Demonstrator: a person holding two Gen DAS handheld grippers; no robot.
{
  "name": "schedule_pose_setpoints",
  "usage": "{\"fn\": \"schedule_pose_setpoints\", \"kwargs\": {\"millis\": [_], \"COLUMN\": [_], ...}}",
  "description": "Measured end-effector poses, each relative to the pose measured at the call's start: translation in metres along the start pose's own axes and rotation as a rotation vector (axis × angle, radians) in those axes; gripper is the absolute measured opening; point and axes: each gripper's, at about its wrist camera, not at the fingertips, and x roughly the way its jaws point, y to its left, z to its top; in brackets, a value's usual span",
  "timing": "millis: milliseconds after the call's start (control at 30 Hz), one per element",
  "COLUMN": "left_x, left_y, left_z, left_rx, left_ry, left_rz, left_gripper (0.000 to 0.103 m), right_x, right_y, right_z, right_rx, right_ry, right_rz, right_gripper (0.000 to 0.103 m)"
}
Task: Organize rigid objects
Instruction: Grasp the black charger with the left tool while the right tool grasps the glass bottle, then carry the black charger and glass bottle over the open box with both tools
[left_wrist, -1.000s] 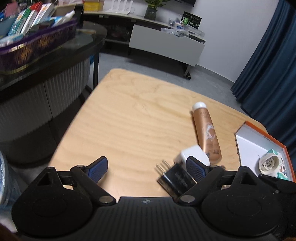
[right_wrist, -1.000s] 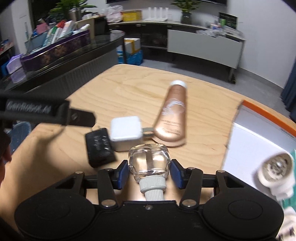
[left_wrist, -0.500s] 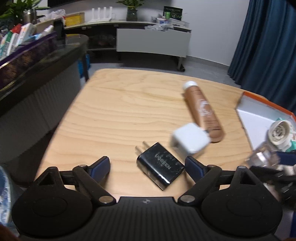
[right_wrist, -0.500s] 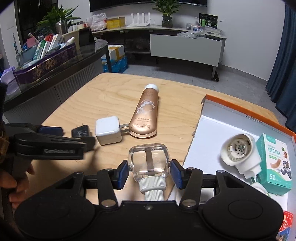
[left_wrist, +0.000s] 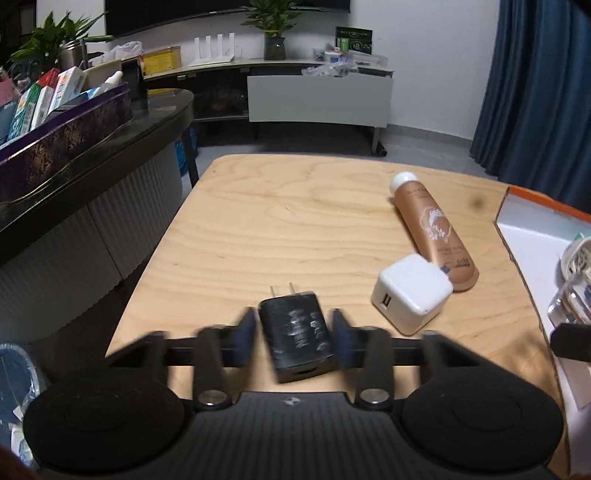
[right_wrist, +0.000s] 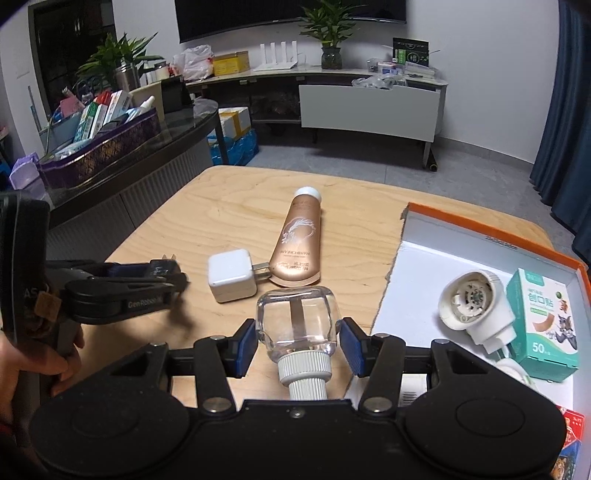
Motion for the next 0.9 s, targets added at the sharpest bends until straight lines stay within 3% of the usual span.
{"fn": "schedule_pose_setpoints", "kwargs": {"millis": [367, 633, 900], "left_x": [-0.05, -0.097, -0.111], "left_y": [-0.013, -0.075, -0.15], "left_z": [0.003, 0.011, 0.033], "left_rx": [-0.069, -0.014, 0.087], "left_ry": [-0.062, -0.125, -0.135], "left_rz": [-0.128, -0.298, -0.46], "left_gripper": [0.036, 0.036, 0.036], "right_x": [-0.035, -0.089, -0.141], "right_y": [-0.018, -0.056, -0.118], "right_z": [-0.008, -0.018, -0.026], "right_rx": [0.061, 0.134, 0.268], "right_ry": [-0.063, -0.15, -0.233], "right_rz": [-0.038, -0.149, -0.285], "right_gripper": [0.059, 0.059, 0.059]}}
